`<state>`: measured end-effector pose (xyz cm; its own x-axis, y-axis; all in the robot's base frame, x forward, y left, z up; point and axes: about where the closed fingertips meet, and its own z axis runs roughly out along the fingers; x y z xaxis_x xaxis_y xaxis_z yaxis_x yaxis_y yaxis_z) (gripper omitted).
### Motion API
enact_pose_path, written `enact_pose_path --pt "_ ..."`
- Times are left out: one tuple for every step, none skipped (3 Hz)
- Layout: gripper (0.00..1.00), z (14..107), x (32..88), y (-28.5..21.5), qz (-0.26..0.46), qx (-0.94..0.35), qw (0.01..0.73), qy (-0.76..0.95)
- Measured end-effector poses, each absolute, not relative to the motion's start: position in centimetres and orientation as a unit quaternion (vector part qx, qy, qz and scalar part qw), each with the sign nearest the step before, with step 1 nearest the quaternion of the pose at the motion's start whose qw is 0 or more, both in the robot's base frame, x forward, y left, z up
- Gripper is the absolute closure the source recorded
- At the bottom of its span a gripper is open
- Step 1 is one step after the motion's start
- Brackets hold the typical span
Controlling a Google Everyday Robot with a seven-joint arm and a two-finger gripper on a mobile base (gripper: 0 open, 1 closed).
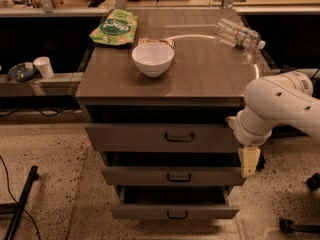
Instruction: Open top drawer
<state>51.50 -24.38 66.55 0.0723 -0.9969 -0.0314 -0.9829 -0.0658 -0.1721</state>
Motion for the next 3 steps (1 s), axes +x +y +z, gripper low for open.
enact_pose_path --pt "0.0 66.47 51.51 -24.41 -0.046 -0.729 0.073 0.679" --pt "0.19 66.44 51.5 -24.41 -0.045 -0.73 0.072 0.678" --pt "0.42 66.43 51.48 -24.41 -0.044 -0.73 0.072 0.678"
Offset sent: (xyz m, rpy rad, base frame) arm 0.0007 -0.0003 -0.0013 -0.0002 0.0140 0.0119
